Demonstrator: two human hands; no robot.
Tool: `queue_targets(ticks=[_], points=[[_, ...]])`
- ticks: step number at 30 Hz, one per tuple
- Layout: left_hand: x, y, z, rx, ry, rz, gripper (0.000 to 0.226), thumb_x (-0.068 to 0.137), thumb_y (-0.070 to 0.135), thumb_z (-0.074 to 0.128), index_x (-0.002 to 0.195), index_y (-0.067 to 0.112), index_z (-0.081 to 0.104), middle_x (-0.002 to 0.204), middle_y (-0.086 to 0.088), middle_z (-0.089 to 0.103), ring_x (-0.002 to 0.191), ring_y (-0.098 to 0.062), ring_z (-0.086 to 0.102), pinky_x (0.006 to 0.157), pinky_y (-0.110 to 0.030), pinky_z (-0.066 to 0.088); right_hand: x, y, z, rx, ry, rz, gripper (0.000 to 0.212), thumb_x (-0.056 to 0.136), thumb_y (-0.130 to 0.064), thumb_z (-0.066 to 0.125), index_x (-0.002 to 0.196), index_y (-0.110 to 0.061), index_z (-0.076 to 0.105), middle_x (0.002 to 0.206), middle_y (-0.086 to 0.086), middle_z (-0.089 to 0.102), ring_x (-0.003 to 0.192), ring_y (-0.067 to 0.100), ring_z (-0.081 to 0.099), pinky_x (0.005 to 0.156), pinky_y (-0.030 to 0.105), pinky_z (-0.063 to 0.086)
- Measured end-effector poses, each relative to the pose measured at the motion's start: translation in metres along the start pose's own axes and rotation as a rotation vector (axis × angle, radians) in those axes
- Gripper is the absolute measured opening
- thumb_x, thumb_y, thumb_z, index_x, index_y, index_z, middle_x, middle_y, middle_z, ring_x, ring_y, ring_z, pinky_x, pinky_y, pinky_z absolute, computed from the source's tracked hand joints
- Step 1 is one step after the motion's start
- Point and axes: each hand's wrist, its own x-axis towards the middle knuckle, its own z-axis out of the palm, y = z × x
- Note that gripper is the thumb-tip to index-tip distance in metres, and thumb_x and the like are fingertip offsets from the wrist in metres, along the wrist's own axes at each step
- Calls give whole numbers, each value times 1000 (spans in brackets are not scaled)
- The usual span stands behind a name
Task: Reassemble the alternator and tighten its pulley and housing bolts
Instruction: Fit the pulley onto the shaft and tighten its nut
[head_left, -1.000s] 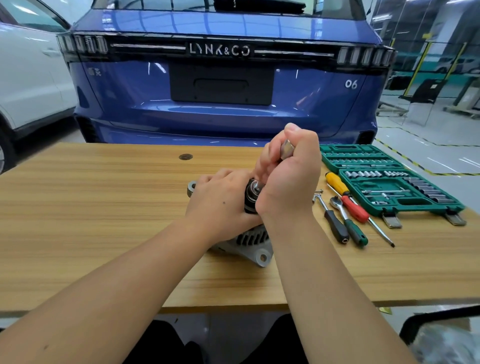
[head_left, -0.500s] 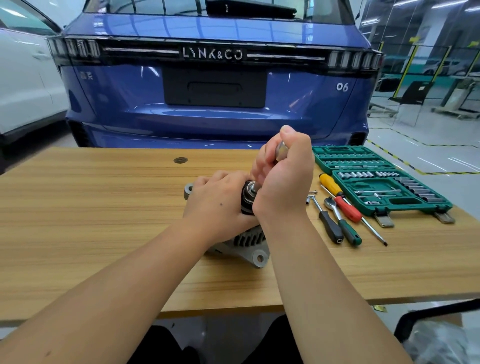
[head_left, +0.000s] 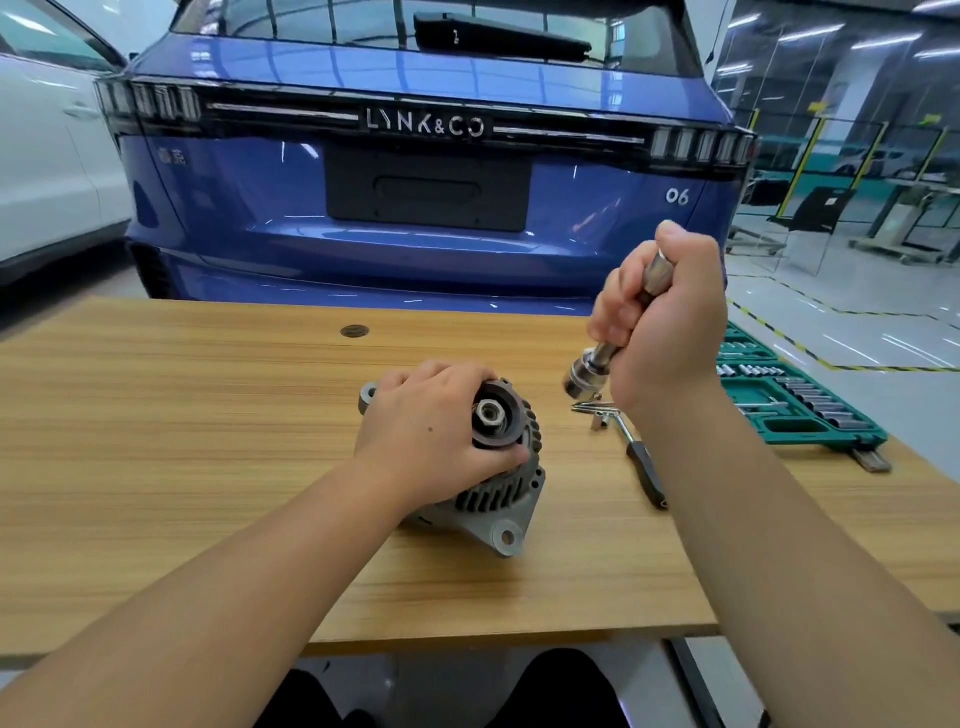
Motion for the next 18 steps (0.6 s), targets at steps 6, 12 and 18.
queue_targets(ticks=[6, 12, 18], points=[[-4, 1, -2, -49, 48, 5, 94, 72, 95, 34, 138, 32, 56, 129, 11, 66, 125, -14, 56, 101, -41, 37, 22, 32, -35, -157, 158, 179, 37, 86, -38, 48, 56, -17, 41, 49, 2, 29, 47, 17, 21, 51, 33, 21], [-7, 1, 0, -103, 106, 16, 80, 73, 90, 42, 130, 35, 56, 120, 15, 68, 115, -13, 60, 94, -36, 33, 33, 38, -44, -77, 249, 279, 43, 90, -39, 47, 52, -20, 43, 49, -1, 30, 46, 16, 23, 50, 28, 29], [-2, -1, 1, -39, 58, -14, 94, 59, 95, 44, 127, 32, 56, 119, 14, 68, 114, -13, 62, 93, -35, 35, 19, 19, -23, 172, 57, 211, 43, 95, -35, 40, 56, -18, 40, 48, -1, 26, 52, 18, 14, 54, 32, 19]])
